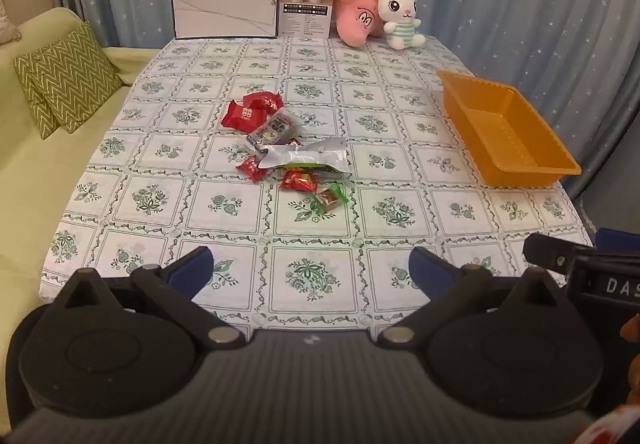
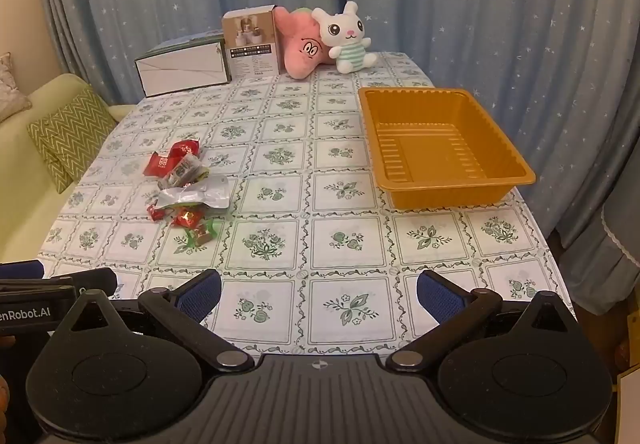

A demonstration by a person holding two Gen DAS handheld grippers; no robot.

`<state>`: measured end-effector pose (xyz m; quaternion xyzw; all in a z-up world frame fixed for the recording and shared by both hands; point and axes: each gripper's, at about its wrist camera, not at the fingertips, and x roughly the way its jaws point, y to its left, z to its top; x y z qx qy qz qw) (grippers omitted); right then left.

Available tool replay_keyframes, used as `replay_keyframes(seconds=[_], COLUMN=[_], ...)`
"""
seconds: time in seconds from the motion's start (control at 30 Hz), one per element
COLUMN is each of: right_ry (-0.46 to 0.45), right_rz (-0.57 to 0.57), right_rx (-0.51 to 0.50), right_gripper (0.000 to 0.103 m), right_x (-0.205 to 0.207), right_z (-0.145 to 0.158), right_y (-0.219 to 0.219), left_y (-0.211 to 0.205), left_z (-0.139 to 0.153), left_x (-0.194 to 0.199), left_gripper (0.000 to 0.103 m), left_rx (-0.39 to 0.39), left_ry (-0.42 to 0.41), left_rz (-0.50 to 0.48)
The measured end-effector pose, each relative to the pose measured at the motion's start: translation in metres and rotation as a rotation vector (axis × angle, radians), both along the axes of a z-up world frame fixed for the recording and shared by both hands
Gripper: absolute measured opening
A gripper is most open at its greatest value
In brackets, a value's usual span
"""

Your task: Organize snacks

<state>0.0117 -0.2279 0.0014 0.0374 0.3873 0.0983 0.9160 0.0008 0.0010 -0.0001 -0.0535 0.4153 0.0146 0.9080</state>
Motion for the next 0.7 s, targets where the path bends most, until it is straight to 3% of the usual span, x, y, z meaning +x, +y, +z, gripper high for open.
replay_keyframes(seconds=[0.13, 0.17, 0.3, 0.7], right_ry=[0.01, 0.01, 0.006, 0.008], right_rz=[-0.002, -0.002, -0.002, -0.004], right_rx=[-0.014, -0.014, -0.014, -0.012], right_gripper=[0.103, 0.103, 0.103, 0.103], right_x=[0.0, 0.0, -0.003, 0.001], right_z=[0.001, 0.001, 0.003, -0.001], right_y=[0.001, 0.001, 0.002, 0.002], left_y=[0.013, 0.006, 0.001, -0.002], left_z=[-0.002, 0.0, -0.002, -0.001], left_x=[0.004, 0.0, -0.001, 0.0], left_gripper=[0.103, 0.103, 0.103, 0.103], left_rx=[-0.052, -0.017, 0.003, -0.007], left_ry=[-0.003, -0.018, -0.015, -0.022], left_rz=[0.002, 0.005, 0.008, -0.004])
